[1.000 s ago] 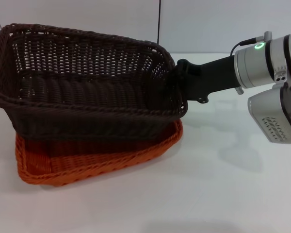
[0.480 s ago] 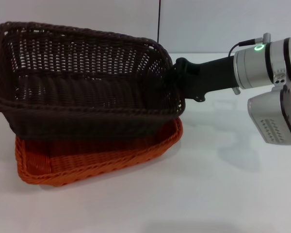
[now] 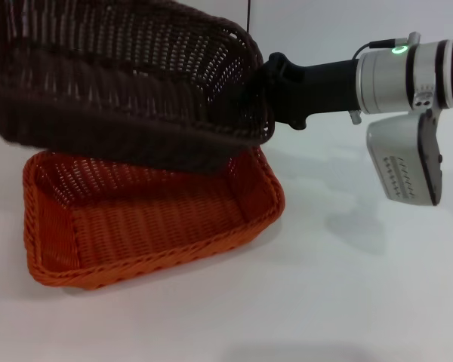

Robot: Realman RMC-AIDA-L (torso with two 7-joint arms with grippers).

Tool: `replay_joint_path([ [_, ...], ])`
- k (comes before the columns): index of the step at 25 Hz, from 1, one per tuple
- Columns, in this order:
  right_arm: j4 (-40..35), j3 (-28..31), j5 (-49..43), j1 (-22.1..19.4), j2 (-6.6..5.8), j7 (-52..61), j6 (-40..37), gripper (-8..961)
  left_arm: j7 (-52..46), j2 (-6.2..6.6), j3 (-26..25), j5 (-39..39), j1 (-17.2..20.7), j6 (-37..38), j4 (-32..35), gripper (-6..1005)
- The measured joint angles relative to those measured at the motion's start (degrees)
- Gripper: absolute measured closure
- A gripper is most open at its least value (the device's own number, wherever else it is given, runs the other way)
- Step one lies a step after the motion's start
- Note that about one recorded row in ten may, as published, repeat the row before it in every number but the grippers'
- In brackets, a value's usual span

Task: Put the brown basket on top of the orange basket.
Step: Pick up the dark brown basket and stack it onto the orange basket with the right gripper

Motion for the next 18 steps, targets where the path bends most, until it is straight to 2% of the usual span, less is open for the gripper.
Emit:
replay_joint_path([
  [6,-1.1,-0.2,-1.5,-0.2,-0.25,2.7,-1.2,803,-0.6,0.07,0.0,-0.4,-0.1,0.0,0.2,226],
  [11,-6.6,1.7,-6.7,-0.3,-0.85,12.6,-8.7,803,-0.6,0.11,0.0,-0.8,-0.2,0.3,0.3,226],
  [12,-8.3,3.4,-7.3,-0.5,-1.06,14.8,-12.9,803,-0.6,0.11,0.0,-0.8,-0.2,0.3,0.3,226],
  [18,-11.4,3.8,-11.9,-0.4,-1.81,22.1,-17.1,803,-0.7,0.12,0.0,-1.0,-0.2,0.4,0.3,227],
])
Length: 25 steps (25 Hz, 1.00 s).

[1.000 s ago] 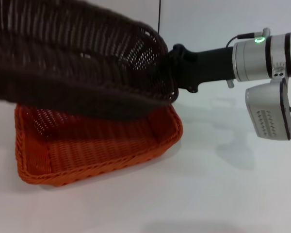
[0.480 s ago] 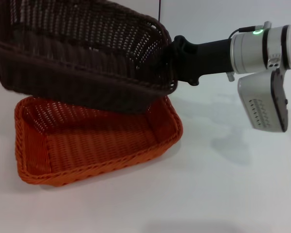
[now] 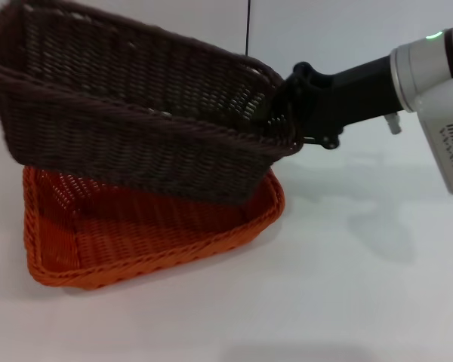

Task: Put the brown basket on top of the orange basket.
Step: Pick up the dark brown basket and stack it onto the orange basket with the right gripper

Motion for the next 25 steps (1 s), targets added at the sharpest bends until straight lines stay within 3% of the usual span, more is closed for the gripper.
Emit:
replay_joint_path([
  [4,-1.8,0.3,-3.8,0.3,-0.91,3.7,-3.8,804,0.0,0.0,0.0,0.0,0.0,0.0,0.0,227],
  [11,-3.4,0.9,-5.4,0.0,-1.39,4.7,-5.9,804,-0.1,-0.01,0.3,0.0,0.0,0.1,-0.2,227],
  [14,-3.7,0.9,-7.1,0.0,-1.35,3.0,-6.0,804,-0.1,-0.07,0.4,0.0,0.0,0.1,-0.2,227],
  [21,-3.0,0.9,-7.9,1.3,-2.71,-1.1,-7.2,804,-0.1,-0.18,0.5,0.1,0.0,0.2,-0.2,227],
  [25,-2.6,1.1,-7.7,1.7,-2.4,-2.8,-4.8,803,-0.1,-0.18,0.5,0.1,0.0,0.2,-0.4,226],
])
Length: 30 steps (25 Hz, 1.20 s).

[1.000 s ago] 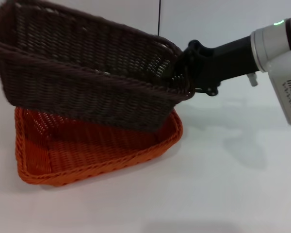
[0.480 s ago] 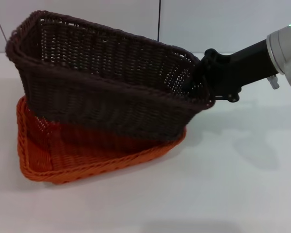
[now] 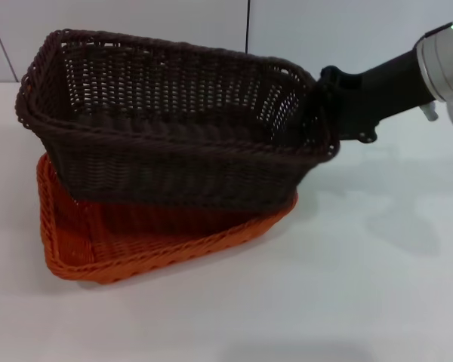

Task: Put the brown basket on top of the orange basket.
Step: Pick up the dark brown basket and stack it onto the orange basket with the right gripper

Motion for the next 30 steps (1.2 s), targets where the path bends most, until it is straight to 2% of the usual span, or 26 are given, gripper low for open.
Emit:
replay_joint_path([
  [3,0.6,0.0,0.0,0.8,0.53,-0.4,2.0,802,0.0,-0.03,0.0,0.0,0.0,0.0,0.0,226],
  [7,2.3,0.0,0.2,2.1,0.59,-1.7,2.9,801,0.0,-0.08,0.0,0.0,0.0,0.0,0.0,226],
  [13,4.2,0.0,0.1,3.7,0.36,-5.1,2.5,799,0.0,0.05,-0.2,0.0,0.1,0.2,-0.1,226],
  [21,6.3,0.0,0.2,5.1,-1.01,-8.8,0.0,797,0.1,0.17,-0.6,-0.4,0.7,1.2,0.1,226],
  [30,6.6,0.0,0.1,5.0,-0.51,-9.7,1.3,795,0.0,0.18,-0.6,-0.7,1.2,1.8,0.4,226],
])
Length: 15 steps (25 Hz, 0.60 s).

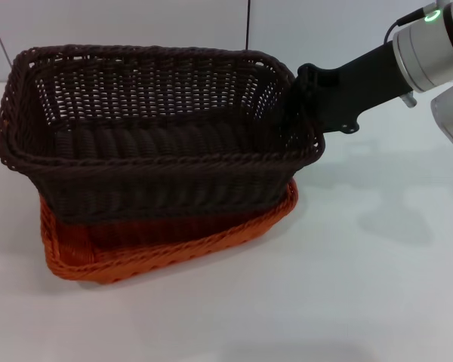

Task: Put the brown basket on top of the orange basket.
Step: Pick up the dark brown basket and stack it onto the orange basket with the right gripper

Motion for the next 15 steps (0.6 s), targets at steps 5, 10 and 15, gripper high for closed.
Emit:
replay_joint_path([
  [5,0.0,0.7,0.5,0.1,0.15,2.0,-1.4,793,0.0,0.08,0.0,0.0,0.0,0.0,0.1,227],
  [10,-0.3,0.9,0.3,-0.4,0.78,3.3,-0.6,792,0.0,0.09,0.0,-0.1,-0.2,-0.1,0.1,227],
  [15,-0.9,0.9,-0.8,-0.6,1.17,4.6,0.9,790,0.0,0.09,0.0,-0.7,-0.4,-0.1,0.2,227],
])
